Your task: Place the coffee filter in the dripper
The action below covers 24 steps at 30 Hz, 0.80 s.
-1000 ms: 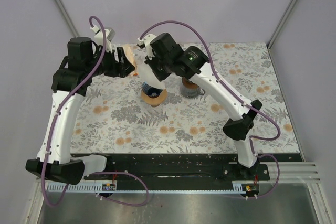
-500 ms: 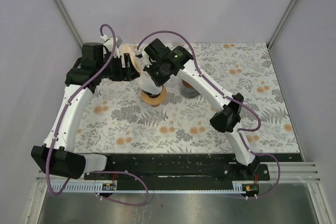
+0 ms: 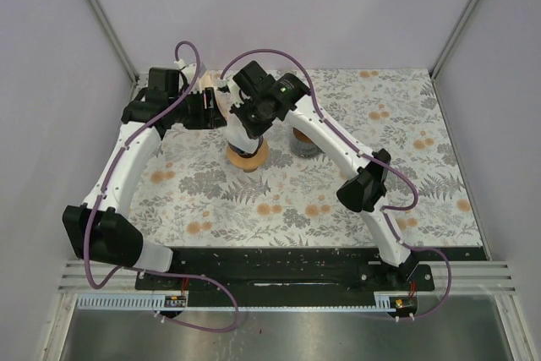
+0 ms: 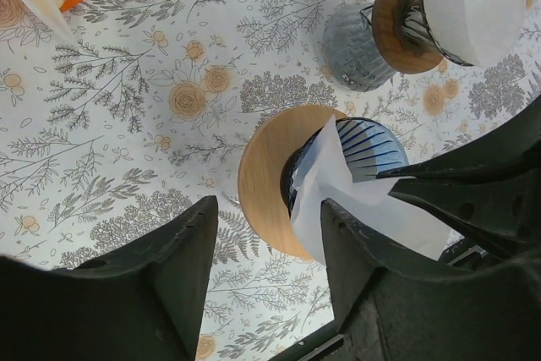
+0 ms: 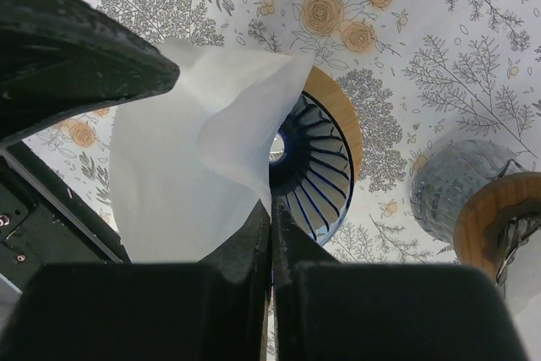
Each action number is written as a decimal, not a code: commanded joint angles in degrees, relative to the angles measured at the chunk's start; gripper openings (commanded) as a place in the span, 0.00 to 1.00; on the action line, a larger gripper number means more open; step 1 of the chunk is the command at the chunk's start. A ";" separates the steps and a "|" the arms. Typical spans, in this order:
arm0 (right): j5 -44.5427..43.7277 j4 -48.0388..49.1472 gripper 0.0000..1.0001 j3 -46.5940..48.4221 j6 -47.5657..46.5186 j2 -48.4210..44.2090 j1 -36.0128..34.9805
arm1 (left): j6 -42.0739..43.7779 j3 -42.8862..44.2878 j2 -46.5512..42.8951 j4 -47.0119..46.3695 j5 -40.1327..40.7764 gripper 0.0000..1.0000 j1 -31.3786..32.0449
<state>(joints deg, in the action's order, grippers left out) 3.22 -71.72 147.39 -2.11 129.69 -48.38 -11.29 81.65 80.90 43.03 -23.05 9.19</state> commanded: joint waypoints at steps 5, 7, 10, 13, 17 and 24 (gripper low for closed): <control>2.40 2.38 0.00 0.44 -0.53 0.65 0.66 | 1.71 -0.43 1.80 -3.47 -2.08 0.51 1.35; 2.75 2.38 0.00 0.35 -0.53 0.74 0.74 | 2.32 -0.79 1.63 -3.47 -3.66 0.52 1.53; 2.49 2.47 0.00 0.44 -0.27 0.92 0.74 | 3.81 -1.05 1.01 -3.39 -5.51 0.55 1.62; 2.49 2.38 0.00 0.44 0.35 0.31 0.74 | 6.36 -0.61 0.49 -3.74 -5.95 0.58 1.53; 2.14 2.64 0.00 0.09 0.96 -0.75 0.83 | 10.93 -2.36 -1.01 -8.46 -9.46 0.61 -0.05; 2.67 2.64 0.02 -0.35 1.32 -1.81 0.83 | 16.04 -7.98 -1.36 -18.75 -21.32 0.73 -3.03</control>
<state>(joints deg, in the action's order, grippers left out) 4.29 -70.54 147.24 -1.43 130.32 -48.07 1.34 76.20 81.67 34.35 -34.50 8.12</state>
